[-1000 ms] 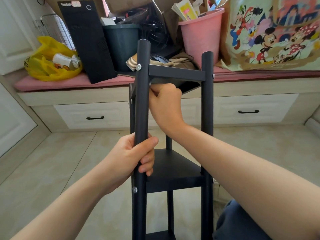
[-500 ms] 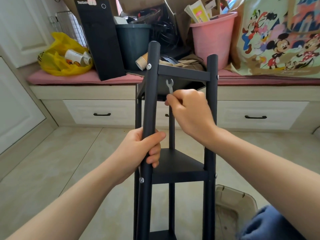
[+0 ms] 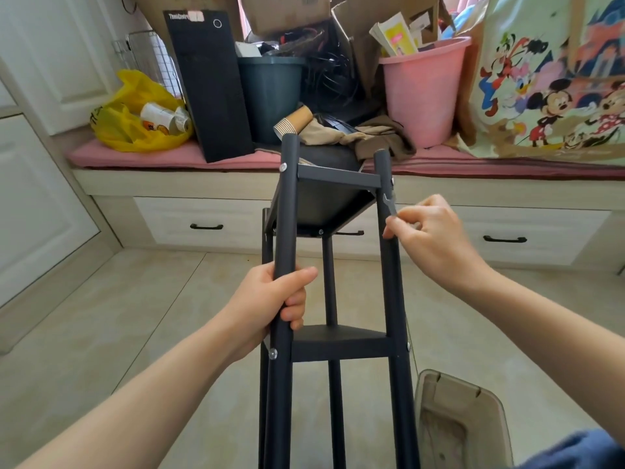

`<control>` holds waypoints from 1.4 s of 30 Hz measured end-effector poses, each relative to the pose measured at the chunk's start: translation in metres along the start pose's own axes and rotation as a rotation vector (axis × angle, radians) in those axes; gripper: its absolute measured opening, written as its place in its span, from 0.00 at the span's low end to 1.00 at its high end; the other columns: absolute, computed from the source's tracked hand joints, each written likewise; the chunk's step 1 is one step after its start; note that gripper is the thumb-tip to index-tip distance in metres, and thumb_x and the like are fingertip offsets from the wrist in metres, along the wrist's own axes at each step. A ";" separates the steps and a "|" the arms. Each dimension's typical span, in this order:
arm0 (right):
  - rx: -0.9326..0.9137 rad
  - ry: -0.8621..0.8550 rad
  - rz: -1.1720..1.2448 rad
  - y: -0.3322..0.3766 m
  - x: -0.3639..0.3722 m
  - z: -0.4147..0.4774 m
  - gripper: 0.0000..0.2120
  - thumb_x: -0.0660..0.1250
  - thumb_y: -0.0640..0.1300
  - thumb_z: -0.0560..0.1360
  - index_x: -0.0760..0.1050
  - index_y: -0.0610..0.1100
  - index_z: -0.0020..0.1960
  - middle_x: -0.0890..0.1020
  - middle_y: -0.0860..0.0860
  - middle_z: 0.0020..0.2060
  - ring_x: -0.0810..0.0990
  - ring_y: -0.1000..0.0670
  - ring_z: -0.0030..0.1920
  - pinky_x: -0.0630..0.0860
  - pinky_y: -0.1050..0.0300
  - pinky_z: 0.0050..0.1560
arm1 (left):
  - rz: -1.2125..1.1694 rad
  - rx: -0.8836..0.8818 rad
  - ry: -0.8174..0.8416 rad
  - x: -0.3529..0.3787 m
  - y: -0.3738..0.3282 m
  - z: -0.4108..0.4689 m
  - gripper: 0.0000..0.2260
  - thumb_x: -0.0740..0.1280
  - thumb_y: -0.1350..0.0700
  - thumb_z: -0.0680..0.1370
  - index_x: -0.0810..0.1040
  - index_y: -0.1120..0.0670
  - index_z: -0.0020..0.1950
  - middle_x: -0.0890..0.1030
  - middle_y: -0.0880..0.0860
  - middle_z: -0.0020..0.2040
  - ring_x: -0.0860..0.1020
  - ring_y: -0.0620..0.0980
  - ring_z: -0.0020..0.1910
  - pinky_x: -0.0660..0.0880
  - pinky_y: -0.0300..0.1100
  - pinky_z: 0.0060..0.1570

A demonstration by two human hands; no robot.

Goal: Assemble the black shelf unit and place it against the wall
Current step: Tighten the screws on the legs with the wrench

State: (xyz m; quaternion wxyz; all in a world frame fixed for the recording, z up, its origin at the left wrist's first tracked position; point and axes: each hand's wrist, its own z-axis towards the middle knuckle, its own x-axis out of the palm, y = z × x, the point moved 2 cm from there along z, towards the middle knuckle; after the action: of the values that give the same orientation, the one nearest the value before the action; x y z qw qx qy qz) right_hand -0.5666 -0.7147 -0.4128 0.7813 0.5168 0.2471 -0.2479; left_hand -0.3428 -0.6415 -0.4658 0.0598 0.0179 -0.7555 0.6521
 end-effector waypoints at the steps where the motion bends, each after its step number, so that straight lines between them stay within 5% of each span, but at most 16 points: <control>1: 0.074 0.043 0.080 -0.003 0.000 0.001 0.15 0.63 0.46 0.81 0.82 0.47 0.38 0.74 0.59 0.40 0.72 0.55 0.46 0.67 0.61 0.45 | -0.002 0.002 0.003 -0.001 0.000 0.000 0.11 0.73 0.51 0.76 0.72 0.53 0.42 0.67 0.48 0.28 0.66 0.45 0.23 0.71 0.39 0.26; 6: 0.367 0.271 0.616 -0.004 0.003 0.002 0.14 0.64 0.46 0.81 0.83 0.42 0.41 0.83 0.47 0.49 0.82 0.45 0.54 0.80 0.48 0.50 | 0.009 0.037 0.050 0.000 -0.003 0.000 0.13 0.74 0.47 0.72 0.77 0.45 0.29 0.67 0.48 0.28 0.66 0.45 0.23 0.72 0.40 0.27; 9: 0.323 0.187 0.677 0.000 0.004 0.001 0.14 0.64 0.43 0.82 0.82 0.39 0.42 0.83 0.45 0.44 0.83 0.43 0.52 0.82 0.42 0.53 | 0.021 0.068 0.057 0.001 -0.005 0.002 0.13 0.74 0.47 0.73 0.77 0.44 0.29 0.67 0.48 0.28 0.66 0.46 0.23 0.72 0.40 0.27; 19: 0.108 0.043 0.757 0.022 -0.008 -0.001 0.14 0.65 0.39 0.80 0.84 0.42 0.38 0.84 0.49 0.39 0.82 0.50 0.44 0.84 0.51 0.48 | 0.217 0.241 -0.035 -0.014 -0.017 0.011 0.11 0.68 0.55 0.81 0.73 0.55 0.42 0.70 0.53 0.31 0.70 0.51 0.28 0.77 0.44 0.35; 25: -0.075 0.014 0.678 0.035 -0.008 -0.007 0.13 0.66 0.39 0.79 0.85 0.45 0.38 0.80 0.42 0.48 0.82 0.49 0.50 0.81 0.59 0.42 | 0.393 0.296 -0.193 -0.021 -0.016 0.019 0.09 0.66 0.52 0.82 0.73 0.55 0.46 0.76 0.50 0.29 0.77 0.50 0.29 0.77 0.34 0.35; 30: -0.155 0.039 0.695 0.040 -0.008 -0.011 0.14 0.67 0.38 0.78 0.85 0.47 0.37 0.82 0.49 0.43 0.77 0.44 0.60 0.83 0.50 0.47 | 0.477 0.278 -0.320 -0.023 -0.019 0.020 0.06 0.67 0.52 0.82 0.71 0.51 0.51 0.77 0.50 0.35 0.77 0.44 0.31 0.75 0.33 0.34; 33: -0.196 0.064 0.601 0.046 -0.005 -0.015 0.14 0.68 0.39 0.79 0.85 0.49 0.37 0.79 0.45 0.47 0.78 0.46 0.56 0.79 0.41 0.57 | 0.552 0.330 -0.535 -0.021 -0.022 0.013 0.17 0.73 0.51 0.77 0.66 0.44 0.56 0.75 0.48 0.49 0.77 0.43 0.45 0.76 0.36 0.43; 36: -0.207 0.085 0.589 0.054 -0.003 -0.017 0.12 0.68 0.41 0.79 0.85 0.50 0.40 0.78 0.46 0.48 0.79 0.46 0.54 0.82 0.48 0.52 | 0.586 0.533 -0.688 -0.005 -0.026 -0.003 0.24 0.76 0.54 0.75 0.65 0.42 0.62 0.68 0.45 0.59 0.72 0.49 0.60 0.71 0.35 0.55; 39: -0.215 0.094 0.582 0.057 0.000 -0.016 0.10 0.67 0.40 0.79 0.85 0.47 0.42 0.80 0.42 0.49 0.79 0.43 0.55 0.79 0.41 0.57 | 0.449 0.581 -0.590 0.013 -0.023 -0.013 0.20 0.76 0.51 0.74 0.71 0.43 0.61 0.73 0.42 0.57 0.74 0.44 0.59 0.72 0.32 0.54; 42: -0.223 0.115 0.620 0.061 0.002 -0.016 0.10 0.66 0.38 0.79 0.85 0.44 0.43 0.81 0.38 0.48 0.80 0.39 0.56 0.76 0.36 0.58 | 0.229 0.351 -0.192 0.036 -0.013 -0.015 0.16 0.73 0.41 0.74 0.76 0.43 0.59 0.82 0.43 0.49 0.81 0.41 0.51 0.76 0.30 0.48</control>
State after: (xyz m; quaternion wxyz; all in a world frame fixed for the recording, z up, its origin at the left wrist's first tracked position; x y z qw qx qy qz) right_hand -0.5282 -0.6792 -0.3774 0.8559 0.4921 0.1473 0.0599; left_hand -0.3765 -0.6272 -0.4465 -0.0907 0.0039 -0.6298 0.7715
